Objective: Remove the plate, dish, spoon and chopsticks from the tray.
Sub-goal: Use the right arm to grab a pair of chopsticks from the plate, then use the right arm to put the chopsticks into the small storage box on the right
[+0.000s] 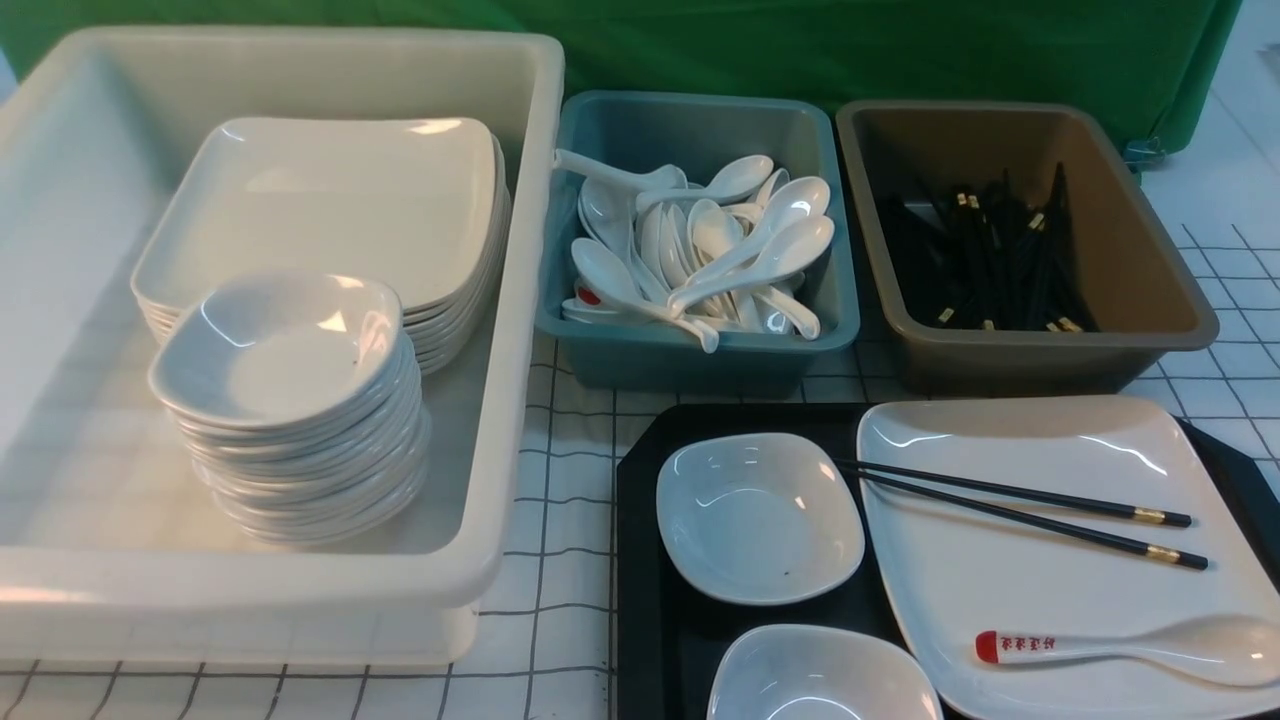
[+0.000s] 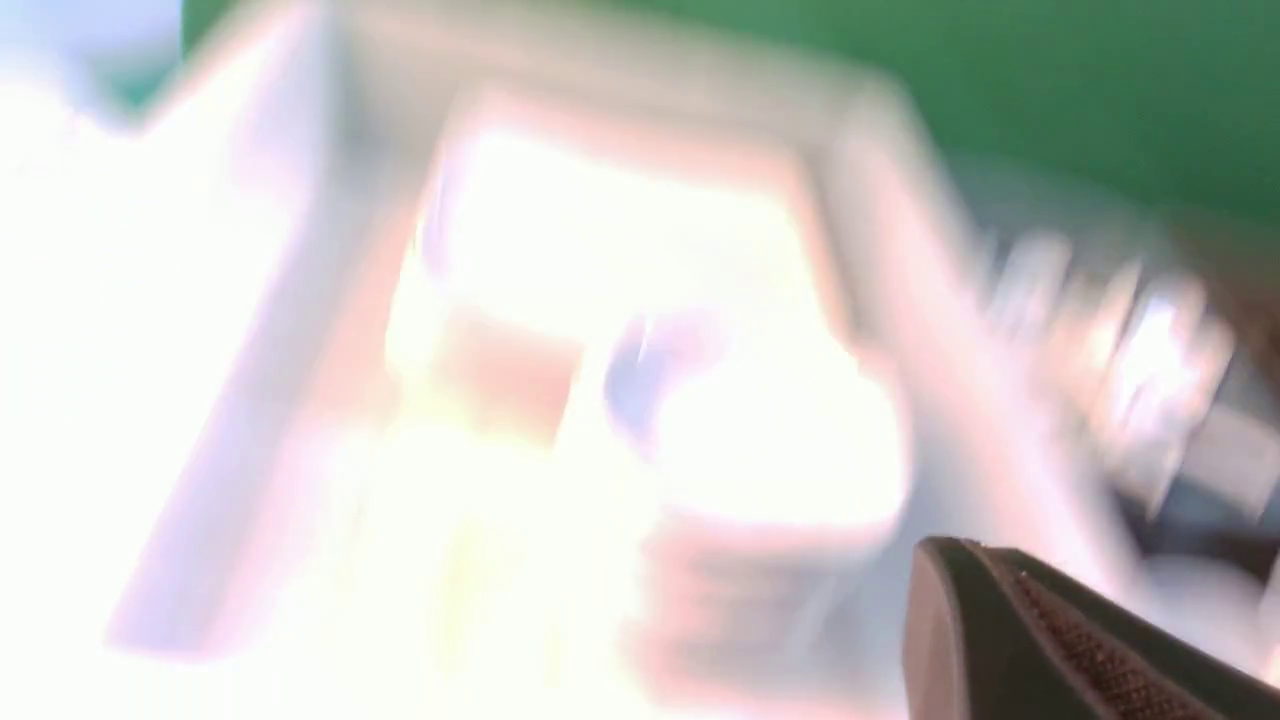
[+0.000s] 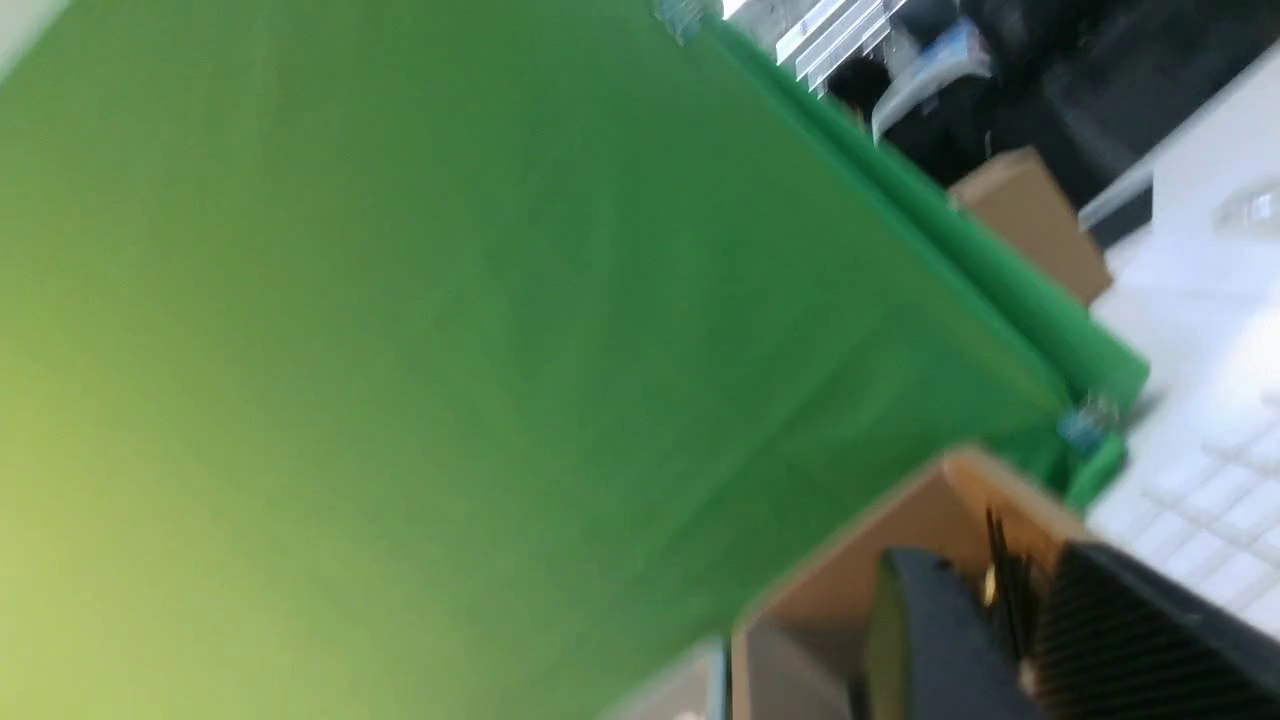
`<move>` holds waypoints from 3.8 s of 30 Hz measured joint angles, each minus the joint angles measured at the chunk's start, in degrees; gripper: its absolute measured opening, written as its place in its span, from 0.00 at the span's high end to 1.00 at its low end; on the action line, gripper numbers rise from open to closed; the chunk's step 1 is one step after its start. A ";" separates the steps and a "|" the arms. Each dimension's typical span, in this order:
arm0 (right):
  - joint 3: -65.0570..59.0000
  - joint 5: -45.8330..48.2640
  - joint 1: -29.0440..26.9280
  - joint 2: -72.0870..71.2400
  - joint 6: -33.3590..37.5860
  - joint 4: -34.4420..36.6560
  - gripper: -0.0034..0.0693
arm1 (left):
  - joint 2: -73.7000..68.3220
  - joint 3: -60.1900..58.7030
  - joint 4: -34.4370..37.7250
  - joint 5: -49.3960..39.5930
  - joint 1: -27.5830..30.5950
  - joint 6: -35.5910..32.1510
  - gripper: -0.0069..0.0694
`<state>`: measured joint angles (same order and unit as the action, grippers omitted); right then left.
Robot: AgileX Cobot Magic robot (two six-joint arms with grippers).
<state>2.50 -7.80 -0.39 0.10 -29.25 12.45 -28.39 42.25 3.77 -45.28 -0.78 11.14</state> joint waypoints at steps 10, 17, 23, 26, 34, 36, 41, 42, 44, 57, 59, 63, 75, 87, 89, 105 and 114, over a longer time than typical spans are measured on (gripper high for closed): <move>27.02 36.08 17.95 26.38 19.00 -6.74 0.95 | -24.13 8.25 24.77 -8.94 0.00 -31.30 0.90; 43.01 56.25 22.00 55.76 31.31 -10.85 0.95 | -35.07 14.88 24.89 -10.84 -8.90 -35.47 0.92; 54.81 61.41 18.80 74.09 44.77 -11.05 0.95 | -40.68 20.27 17.86 -10.09 -26.22 -27.37 0.92; 58.39 58.68 16.91 80.86 47.44 -11.05 0.87 | -44.94 24.07 17.16 -10.24 -31.93 -26.74 0.92; 61.93 56.92 16.45 93.66 54.99 -10.72 0.43 | -54.08 33.51 17.11 -10.30 -35.98 -27.38 0.92; 61.95 56.92 16.45 96.17 57.39 -10.72 0.36 | -55.60 34.37 16.99 -10.38 -35.98 -28.02 0.91; 61.95 53.82 16.45 100.76 61.13 -10.72 0.22 | -59.02 35.03 16.40 -11.39 -35.98 -29.35 0.91; 61.95 52.56 16.45 100.95 61.28 -10.72 0.21 | -59.48 35.04 16.09 -11.39 -35.98 -29.45 0.91; 61.95 50.24 16.45 101.00 62.08 -10.72 0.18 | -60.58 35.04 15.81 -11.39 -35.98 -29.63 0.91; 62.00 46.42 16.45 105.49 65.36 -10.72 0.17 | -63.10 35.09 15.68 -9.66 -35.98 -30.04 0.91; 62.08 46.42 16.45 105.85 65.36 -10.58 0.20 | -63.10 35.09 15.68 -9.60 -35.98 -30.09 0.91; 62.13 46.29 16.45 105.96 65.36 -10.38 0.41 | -63.10 35.09 15.68 -9.60 -35.98 -30.09 0.91; 62.17 47.13 16.45 105.20 65.35 -10.97 0.80 | -63.10 35.15 15.68 -9.60 -35.98 -28.95 0.91; 62.17 53.42 16.45 97.32 66.98 -11.28 0.80 | -63.10 35.15 16.34 -6.25 -35.98 -28.27 0.91; 62.17 55.88 16.45 95.89 67.87 -11.18 0.80 | -63.10 35.15 17.07 -3.79 -35.98 -28.22 0.91; 65.18 58.13 16.04 85.15 72.69 -4.23 0.80 | -63.10 35.15 22.15 26.78 -35.98 -31.82 0.91; 78.53 38.17 10.08 92.32 68.22 -3.85 0.80 | -63.16 35.15 18.84 27.04 -35.98 -33.13 0.91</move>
<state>81.02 30.37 9.69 92.42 38.97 8.60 -91.54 77.40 22.61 -18.24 -36.76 -22.00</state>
